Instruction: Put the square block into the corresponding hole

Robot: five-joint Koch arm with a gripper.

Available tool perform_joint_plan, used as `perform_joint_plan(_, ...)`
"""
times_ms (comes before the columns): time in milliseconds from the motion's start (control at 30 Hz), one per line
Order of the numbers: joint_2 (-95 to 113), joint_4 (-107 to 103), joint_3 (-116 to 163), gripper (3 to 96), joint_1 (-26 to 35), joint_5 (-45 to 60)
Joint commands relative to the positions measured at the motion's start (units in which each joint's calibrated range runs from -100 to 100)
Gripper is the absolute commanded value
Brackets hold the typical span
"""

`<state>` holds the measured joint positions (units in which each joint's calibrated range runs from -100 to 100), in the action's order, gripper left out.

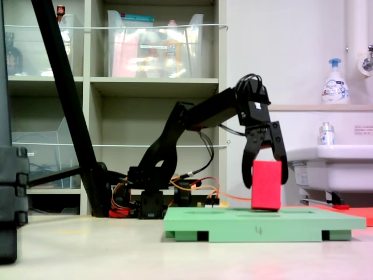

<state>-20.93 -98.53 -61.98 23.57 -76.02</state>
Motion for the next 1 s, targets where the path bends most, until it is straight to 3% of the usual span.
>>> perform_joint_plan(33, 0.4, -1.47, -4.42, 31.3, 0.83, -0.49)
perform_joint_plan(1000, -4.49, 8.45, -8.51, 35.6, 1.86, 1.47)
